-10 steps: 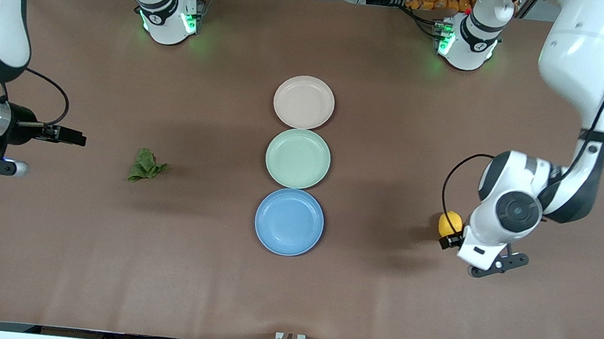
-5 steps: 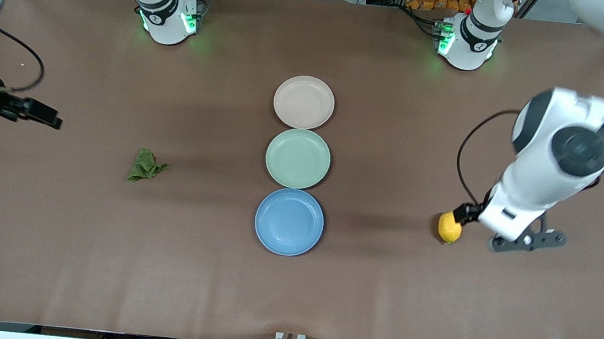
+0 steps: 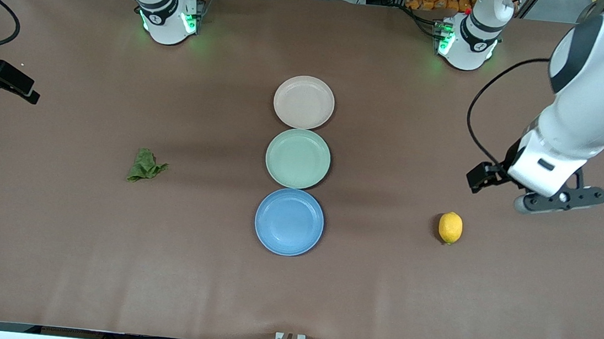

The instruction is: Pick lemon and lettuce from blue and beige plates

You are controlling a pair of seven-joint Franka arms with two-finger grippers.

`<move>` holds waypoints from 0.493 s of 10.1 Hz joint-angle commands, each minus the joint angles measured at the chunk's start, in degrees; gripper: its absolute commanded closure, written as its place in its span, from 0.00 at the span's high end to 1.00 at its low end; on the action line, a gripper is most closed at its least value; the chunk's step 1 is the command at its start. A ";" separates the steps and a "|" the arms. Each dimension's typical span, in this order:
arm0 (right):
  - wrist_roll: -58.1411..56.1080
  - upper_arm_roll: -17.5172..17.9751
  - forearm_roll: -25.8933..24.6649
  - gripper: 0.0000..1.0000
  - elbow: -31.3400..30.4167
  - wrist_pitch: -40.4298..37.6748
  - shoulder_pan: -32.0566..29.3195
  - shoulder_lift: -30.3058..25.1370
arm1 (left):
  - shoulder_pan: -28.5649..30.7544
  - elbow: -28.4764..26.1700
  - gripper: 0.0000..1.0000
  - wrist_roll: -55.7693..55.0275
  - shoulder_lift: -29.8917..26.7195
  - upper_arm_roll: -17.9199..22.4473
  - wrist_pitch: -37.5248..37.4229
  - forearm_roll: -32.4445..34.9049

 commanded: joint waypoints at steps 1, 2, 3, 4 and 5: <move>-1.00 0.26 -0.35 1.00 -3.22 3.04 0.18 -1.53 | 3.02 -1.00 1.00 5.25 -4.42 0.38 -2.29 -5.93; -1.00 0.35 -0.35 1.00 -4.62 4.62 0.18 -2.23 | 2.86 -1.17 1.00 6.49 -6.09 0.82 -3.42 -6.39; -1.52 0.35 -0.35 1.00 -7.33 7.68 0.87 -3.19 | 2.94 -1.08 1.00 6.59 -7.41 1.17 -5.69 -6.22; -2.31 0.26 -0.44 1.00 -7.62 7.88 1.05 -3.20 | 3.12 -1.08 1.00 7.46 -8.99 1.78 -7.54 -6.48; -2.58 0.17 -0.35 1.00 -7.54 7.88 1.06 -3.20 | 3.12 -1.00 1.00 10.08 -10.14 2.92 -8.87 -6.74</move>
